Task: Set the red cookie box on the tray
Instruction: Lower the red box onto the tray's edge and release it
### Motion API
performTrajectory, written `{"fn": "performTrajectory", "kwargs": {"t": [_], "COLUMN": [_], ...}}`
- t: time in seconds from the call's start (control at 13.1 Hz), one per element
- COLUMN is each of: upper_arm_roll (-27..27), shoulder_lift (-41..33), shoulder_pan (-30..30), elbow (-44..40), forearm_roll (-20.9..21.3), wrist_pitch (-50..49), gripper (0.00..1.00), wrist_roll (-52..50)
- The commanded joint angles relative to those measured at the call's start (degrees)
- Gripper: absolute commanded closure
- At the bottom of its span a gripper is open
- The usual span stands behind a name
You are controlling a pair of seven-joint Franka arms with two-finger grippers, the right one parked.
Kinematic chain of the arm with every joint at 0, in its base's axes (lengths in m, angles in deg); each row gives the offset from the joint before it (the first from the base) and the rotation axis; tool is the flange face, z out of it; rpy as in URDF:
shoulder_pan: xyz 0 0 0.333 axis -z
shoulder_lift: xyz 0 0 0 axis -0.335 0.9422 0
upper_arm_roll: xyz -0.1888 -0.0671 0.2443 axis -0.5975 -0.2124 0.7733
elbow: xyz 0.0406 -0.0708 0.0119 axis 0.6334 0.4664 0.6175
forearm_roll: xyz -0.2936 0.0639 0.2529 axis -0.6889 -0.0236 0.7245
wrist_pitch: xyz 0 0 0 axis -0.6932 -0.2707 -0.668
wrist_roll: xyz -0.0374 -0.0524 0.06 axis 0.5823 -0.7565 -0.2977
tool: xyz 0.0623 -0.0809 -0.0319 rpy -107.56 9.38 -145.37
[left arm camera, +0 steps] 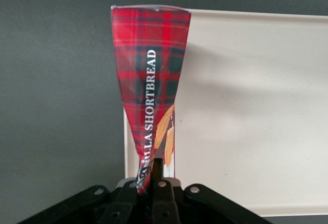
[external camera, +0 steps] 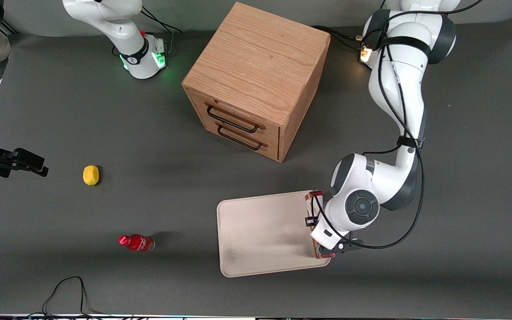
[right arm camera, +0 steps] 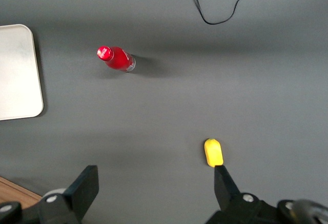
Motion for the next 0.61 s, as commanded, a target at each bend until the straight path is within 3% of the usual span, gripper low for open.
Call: {"fn": "performTrajectory", "kwargs": {"t": [0.0, 0.08, 0.15, 0.38, 0.53], "upper_arm_roll": [0.4, 0.4, 0.6, 0.6, 0.6], "shoulder_lift": [-0.7, -0.7, -0.9, -2.5, -8.4], "shoulder_pan": [1.7, 2.1, 2.2, 2.8, 2.3], "elbow": [3.6, 4.7, 5.6, 6.1, 11.5], "forearm_roll": [-0.8, -0.8, 0.2, 2.0, 1.5], "wrist_pitch": [3.8, 5.6, 6.4, 6.4, 6.5], "gripper": [1.0, 1.0, 0.01, 0.0, 0.0], "wrist_roll": [-2.2, -2.0, -1.1, -0.8, 0.7]}}
